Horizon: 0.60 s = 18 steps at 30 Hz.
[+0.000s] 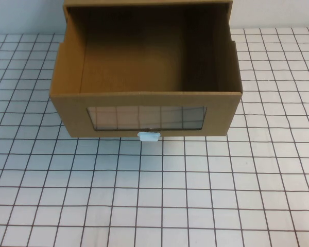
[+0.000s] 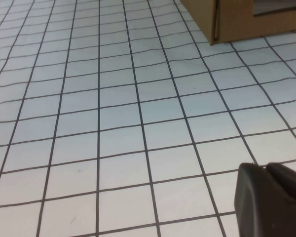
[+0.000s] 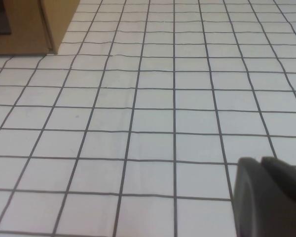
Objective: Close the shoe box
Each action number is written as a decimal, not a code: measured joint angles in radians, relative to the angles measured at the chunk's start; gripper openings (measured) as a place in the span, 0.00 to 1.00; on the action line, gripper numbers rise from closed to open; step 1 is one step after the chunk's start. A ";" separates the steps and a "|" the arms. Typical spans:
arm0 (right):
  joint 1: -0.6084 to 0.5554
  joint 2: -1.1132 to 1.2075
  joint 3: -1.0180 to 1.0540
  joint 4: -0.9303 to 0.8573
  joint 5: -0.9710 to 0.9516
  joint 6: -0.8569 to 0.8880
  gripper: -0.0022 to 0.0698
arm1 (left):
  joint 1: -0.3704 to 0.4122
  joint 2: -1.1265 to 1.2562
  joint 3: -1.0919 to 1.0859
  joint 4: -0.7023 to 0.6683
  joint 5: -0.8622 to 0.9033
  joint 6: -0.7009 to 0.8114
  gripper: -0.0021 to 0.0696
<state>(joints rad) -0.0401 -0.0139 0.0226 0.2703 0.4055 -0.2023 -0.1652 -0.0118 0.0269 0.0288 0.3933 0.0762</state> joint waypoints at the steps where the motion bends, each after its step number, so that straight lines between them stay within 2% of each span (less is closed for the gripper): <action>1: 0.000 0.000 0.000 0.002 0.000 0.000 0.01 | 0.000 0.000 0.000 0.000 0.000 0.000 0.02; 18: 0.000 0.000 0.000 0.004 -0.038 0.000 0.01 | 0.000 0.000 0.000 0.000 -0.021 0.000 0.02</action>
<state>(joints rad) -0.0401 -0.0139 0.0226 0.2748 0.3677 -0.2023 -0.1652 -0.0118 0.0269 0.0288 0.3720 0.0762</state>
